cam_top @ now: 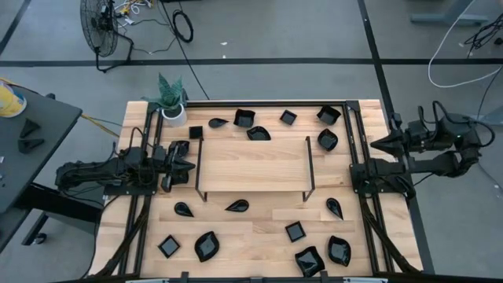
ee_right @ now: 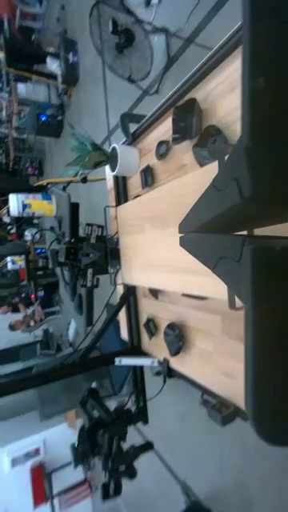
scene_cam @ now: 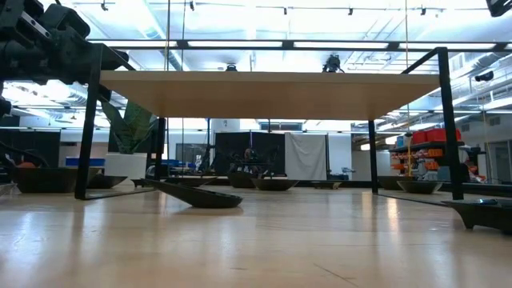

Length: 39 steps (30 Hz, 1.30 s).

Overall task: Pick & Place Mini shaped plates
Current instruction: Put the distorted square plate on the shelf

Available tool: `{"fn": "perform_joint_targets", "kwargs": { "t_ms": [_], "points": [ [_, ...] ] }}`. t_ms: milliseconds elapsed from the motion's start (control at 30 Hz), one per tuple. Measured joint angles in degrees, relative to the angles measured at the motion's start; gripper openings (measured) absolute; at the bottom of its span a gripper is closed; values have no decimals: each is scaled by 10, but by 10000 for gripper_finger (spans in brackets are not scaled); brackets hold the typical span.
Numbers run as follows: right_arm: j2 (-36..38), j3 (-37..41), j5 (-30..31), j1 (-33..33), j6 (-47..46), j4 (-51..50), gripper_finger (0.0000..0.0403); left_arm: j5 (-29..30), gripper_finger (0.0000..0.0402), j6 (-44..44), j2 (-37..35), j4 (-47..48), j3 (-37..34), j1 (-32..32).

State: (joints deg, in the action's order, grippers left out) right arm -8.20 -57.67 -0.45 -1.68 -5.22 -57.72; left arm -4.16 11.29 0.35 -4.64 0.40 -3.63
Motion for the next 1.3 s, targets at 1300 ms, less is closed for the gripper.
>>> {"fn": "perform_joint_targets", "kwargs": {
  "t_ms": [1300],
  "points": [
    [40, 0, 26, -17, 18, -19, 11, 0, 14, 0, 0, 0, 0, 0]
  ]
}}
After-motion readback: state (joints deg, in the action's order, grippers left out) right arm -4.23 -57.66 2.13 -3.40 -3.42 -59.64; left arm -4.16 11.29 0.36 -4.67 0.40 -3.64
